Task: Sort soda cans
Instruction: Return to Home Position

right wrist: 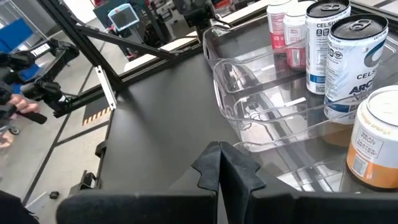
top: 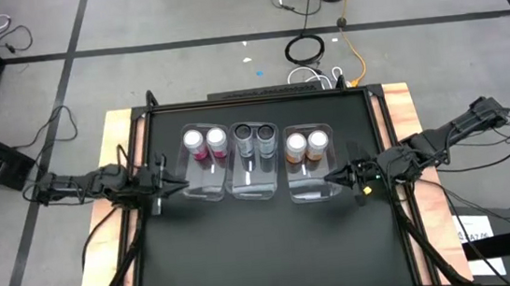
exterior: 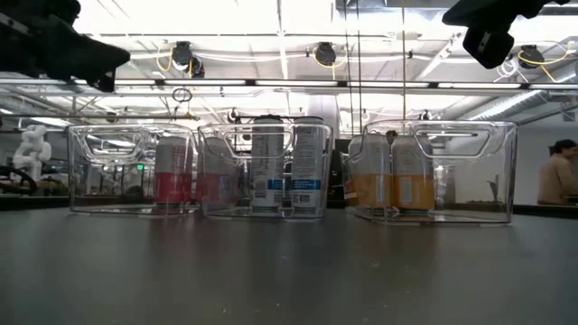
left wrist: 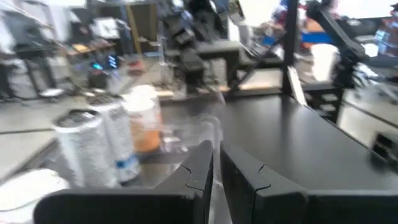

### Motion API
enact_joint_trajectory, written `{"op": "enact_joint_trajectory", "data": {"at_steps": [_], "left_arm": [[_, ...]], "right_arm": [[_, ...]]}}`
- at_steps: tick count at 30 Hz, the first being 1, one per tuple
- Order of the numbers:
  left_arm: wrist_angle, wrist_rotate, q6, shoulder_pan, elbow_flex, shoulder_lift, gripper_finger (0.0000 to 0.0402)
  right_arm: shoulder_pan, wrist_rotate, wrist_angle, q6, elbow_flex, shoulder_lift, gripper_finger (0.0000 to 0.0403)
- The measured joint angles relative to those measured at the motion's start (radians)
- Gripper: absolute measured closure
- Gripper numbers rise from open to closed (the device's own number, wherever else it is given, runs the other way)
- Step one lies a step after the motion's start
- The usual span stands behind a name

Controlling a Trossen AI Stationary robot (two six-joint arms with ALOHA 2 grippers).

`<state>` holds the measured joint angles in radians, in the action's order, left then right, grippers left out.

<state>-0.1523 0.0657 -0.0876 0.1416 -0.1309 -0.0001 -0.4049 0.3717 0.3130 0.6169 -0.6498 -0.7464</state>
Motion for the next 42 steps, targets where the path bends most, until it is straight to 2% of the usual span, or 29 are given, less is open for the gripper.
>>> {"op": "enact_joint_trajectory", "data": {"at_steps": [7,11,19,24,42], "left_arm": [[-0.013,-0.122,0.008,-0.003,0.022,0.000,0.0359],[-0.014,-0.116,0.021,-0.003,0.025,0.000,0.0359],[-0.011,-0.019,0.000,-0.003,0.027,0.000,0.0359],[0.171,-0.035,0.015,-0.003,0.124,0.000,0.0359],[0.169,-0.039,0.047,-0.003,0.125,0.019,0.0359]], "right_arm": [[0.000,0.022,-0.001,0.009,0.000,-0.001,0.0403],[0.000,0.030,-0.001,0.013,0.000,-0.001,0.0403],[0.000,0.029,-0.001,0.034,0.000,-0.001,0.0403],[0.000,0.029,-0.001,0.034,0.000,-0.001,0.0403],[0.000,0.024,0.012,0.024,0.000,-0.002,0.0403]]}}
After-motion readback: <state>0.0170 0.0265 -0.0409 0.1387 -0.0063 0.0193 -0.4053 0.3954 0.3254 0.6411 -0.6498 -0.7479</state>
